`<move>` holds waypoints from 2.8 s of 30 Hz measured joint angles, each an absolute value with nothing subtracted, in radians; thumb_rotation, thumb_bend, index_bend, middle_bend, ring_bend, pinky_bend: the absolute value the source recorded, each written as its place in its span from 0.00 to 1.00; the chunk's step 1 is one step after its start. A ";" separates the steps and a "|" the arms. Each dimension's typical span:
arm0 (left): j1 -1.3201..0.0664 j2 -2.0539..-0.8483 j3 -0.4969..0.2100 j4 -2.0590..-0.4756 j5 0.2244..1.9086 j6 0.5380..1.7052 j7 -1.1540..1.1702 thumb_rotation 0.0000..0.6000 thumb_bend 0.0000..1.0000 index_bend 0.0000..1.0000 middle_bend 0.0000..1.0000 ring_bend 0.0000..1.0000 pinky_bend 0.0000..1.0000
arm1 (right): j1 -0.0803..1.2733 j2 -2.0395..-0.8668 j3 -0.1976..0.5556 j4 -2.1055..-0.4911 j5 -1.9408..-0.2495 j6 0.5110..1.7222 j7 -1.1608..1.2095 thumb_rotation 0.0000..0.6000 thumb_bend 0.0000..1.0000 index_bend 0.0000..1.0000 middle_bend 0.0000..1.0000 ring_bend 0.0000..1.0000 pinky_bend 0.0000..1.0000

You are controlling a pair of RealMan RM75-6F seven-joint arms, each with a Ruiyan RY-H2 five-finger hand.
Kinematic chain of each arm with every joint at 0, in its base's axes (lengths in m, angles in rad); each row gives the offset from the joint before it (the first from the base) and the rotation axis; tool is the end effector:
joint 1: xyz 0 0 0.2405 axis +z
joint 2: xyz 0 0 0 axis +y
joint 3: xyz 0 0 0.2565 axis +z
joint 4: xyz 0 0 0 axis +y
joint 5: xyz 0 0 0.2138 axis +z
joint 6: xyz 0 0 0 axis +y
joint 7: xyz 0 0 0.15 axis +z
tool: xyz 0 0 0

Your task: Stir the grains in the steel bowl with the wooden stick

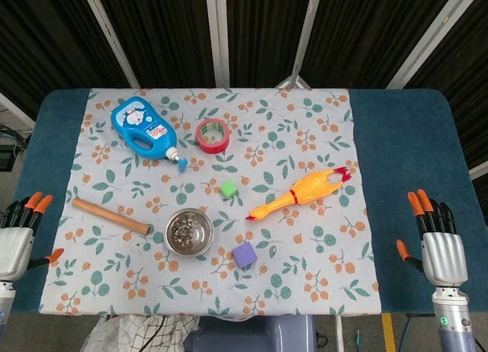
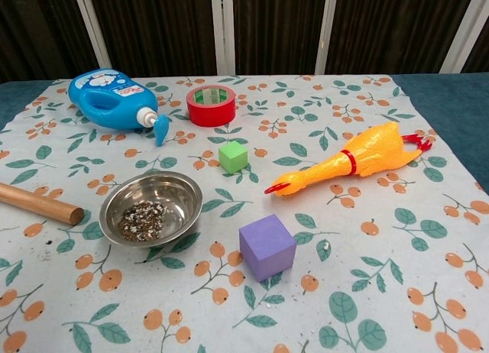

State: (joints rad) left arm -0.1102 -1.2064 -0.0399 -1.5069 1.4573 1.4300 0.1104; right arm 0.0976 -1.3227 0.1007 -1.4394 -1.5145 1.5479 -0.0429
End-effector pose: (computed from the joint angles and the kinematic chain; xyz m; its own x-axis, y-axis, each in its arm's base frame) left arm -0.3310 0.1943 0.1309 0.5051 0.0568 0.8612 0.8623 0.0092 -0.5063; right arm -0.3148 -0.2021 0.1205 0.3988 0.1133 0.9100 -0.9150 -0.0169 0.4031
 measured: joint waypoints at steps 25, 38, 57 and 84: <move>-0.365 -1.313 -0.092 -1.527 1.372 1.116 0.524 1.00 0.20 0.37 0.41 0.00 0.00 | 0.099 -1.316 0.106 -1.453 -1.493 1.529 -0.032 1.00 0.35 0.00 0.00 0.00 0.00; -0.420 -1.416 -0.085 -1.477 1.305 1.071 0.594 1.00 0.27 0.41 0.43 0.00 0.00 | 0.100 -1.314 0.108 -1.460 -1.487 1.524 -0.027 1.00 0.35 0.00 0.00 0.00 0.00; -0.454 -1.459 -0.071 -1.459 1.261 1.055 0.613 1.00 0.39 0.42 0.46 0.01 0.00 | 0.099 -1.311 0.110 -1.467 -1.476 1.516 -0.025 1.00 0.35 0.00 0.00 0.00 0.00; -0.466 -1.482 -0.042 -1.443 1.246 1.074 0.604 1.00 0.67 0.58 0.66 0.12 0.00 | 0.099 -1.310 0.112 -1.470 -1.470 1.513 -0.023 1.00 0.35 0.00 0.00 0.00 0.00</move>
